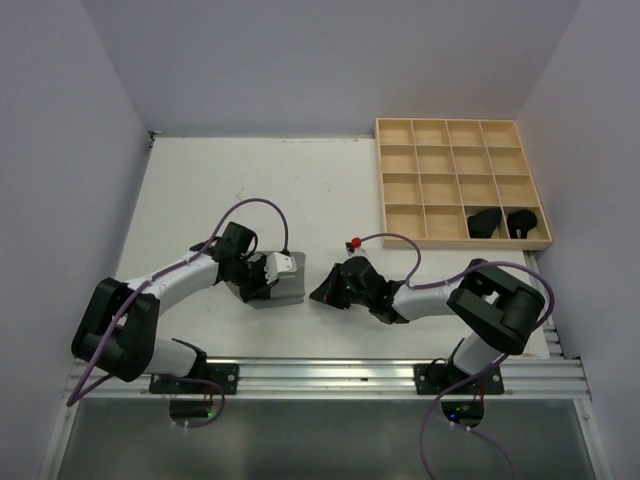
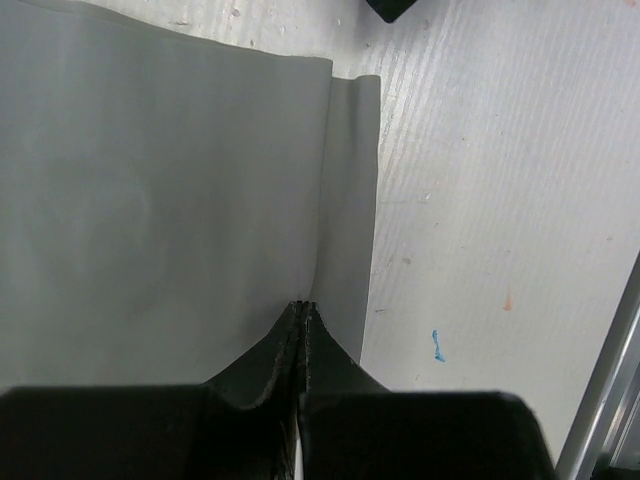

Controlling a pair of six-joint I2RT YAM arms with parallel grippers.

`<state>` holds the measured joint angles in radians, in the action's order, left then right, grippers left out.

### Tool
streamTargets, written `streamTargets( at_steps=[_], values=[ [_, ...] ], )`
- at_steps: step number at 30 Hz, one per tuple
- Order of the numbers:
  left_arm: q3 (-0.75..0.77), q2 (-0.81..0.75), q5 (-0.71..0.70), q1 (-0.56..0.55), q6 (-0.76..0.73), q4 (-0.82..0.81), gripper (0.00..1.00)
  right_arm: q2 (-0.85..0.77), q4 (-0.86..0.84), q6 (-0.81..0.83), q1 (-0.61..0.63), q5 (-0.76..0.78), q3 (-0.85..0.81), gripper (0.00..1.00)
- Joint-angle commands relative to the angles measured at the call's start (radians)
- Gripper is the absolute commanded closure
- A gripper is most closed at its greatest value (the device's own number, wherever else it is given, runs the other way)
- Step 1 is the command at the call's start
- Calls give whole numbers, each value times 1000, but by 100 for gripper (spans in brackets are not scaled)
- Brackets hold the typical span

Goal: Roll the underwear
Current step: Fold the underwear

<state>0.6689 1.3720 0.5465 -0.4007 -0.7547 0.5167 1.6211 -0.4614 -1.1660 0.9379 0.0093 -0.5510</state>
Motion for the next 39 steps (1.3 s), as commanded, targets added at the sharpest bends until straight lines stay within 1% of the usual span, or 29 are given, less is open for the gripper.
streamTargets(
  at_steps=[1, 7, 8, 9, 10, 12, 13, 16, 22, 27, 30, 32, 36, 37, 39],
  values=[
    [-9, 25, 21, -6, -28, 6, 100, -46, 7, 29, 4, 37, -6, 100],
    [-12, 4, 23, -4, -47, 8, 100, -72, 73, 101, 6, 43, -73, 100],
    [-9, 2, 27, -4, -51, 16, 100, -75, 87, 135, 6, 41, -88, 100],
    [-5, 2, 27, -4, -66, 31, 98, -75, 122, 149, 6, 43, -102, 98],
    [-3, -5, 27, -4, -78, 40, 84, -78, 139, 164, 6, 46, -128, 98],
    [-3, -28, 36, -4, -121, 68, 78, -89, 173, 203, 4, 50, -145, 97],
    [-5, -62, 38, -4, -130, 74, 72, -93, 182, 212, 4, 55, -153, 96],
    [-9, -123, 58, -4, -170, 103, 65, -101, 216, 259, 4, 46, -176, 94],
    [-40, -125, 32, -6, -255, 151, 62, -72, 279, 358, 2, 12, -254, 94],
    [-83, -110, -13, -6, -261, 92, 61, -52, 268, 351, -34, -6, -265, 94],
    [-103, -73, -46, -6, -262, 54, 61, -52, 265, 344, -62, -31, -260, 94],
    [-114, -54, -62, -6, -259, 31, 64, -53, 265, 347, -74, -42, -259, 94],
    [-129, -51, -66, -6, -261, 22, 76, -59, 276, 364, -97, -49, -262, 94],
    [-130, -53, -69, -6, -262, 22, 82, -59, 276, 371, -103, -54, -265, 94],
    [-127, -54, -63, -6, -282, 51, 89, -59, 280, 379, -111, -63, -273, 94]
  ],
)
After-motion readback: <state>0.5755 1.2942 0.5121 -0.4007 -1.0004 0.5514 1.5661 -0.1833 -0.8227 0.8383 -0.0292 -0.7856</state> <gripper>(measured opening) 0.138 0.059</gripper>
